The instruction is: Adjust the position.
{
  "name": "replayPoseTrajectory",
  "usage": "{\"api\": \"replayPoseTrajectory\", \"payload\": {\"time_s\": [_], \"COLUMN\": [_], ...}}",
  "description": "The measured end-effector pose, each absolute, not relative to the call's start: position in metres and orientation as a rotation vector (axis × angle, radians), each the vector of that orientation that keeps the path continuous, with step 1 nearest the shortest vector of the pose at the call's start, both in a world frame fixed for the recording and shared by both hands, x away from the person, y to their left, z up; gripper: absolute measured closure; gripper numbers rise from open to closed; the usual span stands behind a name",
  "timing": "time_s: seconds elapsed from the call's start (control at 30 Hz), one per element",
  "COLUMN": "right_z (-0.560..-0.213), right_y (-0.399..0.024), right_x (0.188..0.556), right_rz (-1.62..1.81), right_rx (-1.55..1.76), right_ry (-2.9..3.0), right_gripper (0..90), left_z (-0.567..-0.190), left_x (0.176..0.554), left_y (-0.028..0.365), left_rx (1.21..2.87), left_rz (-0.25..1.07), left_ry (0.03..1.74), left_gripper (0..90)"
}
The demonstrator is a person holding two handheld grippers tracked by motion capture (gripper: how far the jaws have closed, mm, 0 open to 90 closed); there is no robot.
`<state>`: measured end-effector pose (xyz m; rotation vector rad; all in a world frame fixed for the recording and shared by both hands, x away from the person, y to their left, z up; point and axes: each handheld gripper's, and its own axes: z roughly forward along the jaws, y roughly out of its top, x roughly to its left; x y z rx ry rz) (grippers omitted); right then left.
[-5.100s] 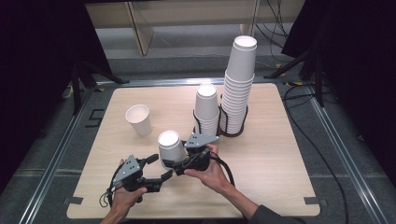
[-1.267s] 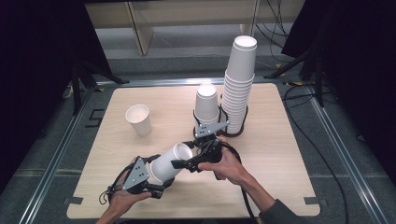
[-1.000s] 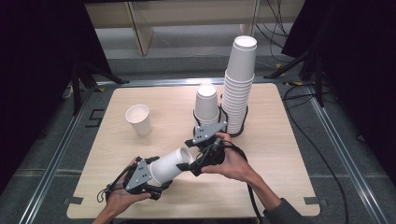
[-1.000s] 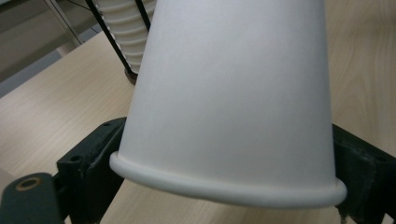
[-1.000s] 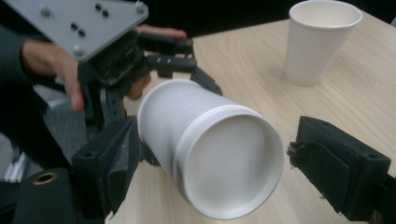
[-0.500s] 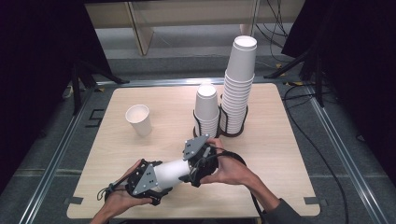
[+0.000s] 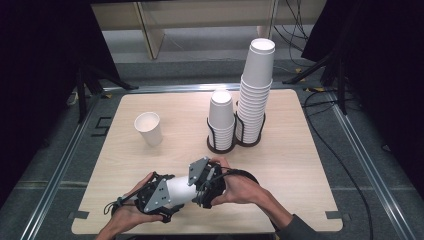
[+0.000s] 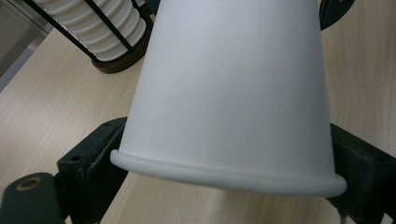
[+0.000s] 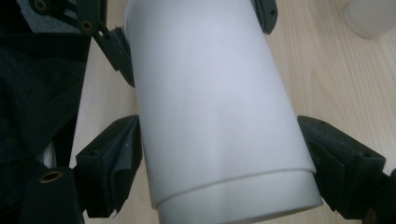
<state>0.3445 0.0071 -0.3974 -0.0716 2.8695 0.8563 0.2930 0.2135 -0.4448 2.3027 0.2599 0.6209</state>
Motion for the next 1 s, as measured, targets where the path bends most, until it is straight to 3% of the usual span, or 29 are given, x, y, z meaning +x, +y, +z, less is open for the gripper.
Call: {"api": "replayPoseTrajectory", "payload": {"time_s": [0.77, 1.0], "right_z": [-0.410, -0.405], "right_y": [0.007, -0.001], "right_x": [0.346, 0.349], "right_rz": [0.726, 0.792], "right_rx": [-0.220, -0.240], "right_ry": [2.878, 2.850], "right_gripper": [24.0, 24.1], "left_z": [-0.445, -0.450], "left_x": [0.293, 0.297], "left_y": [0.216, 0.225], "left_rx": [2.302, 2.099], "left_rz": [0.617, 0.500], "left_ry": [0.172, 0.268], "left_gripper": [10.2, 6.6]}}
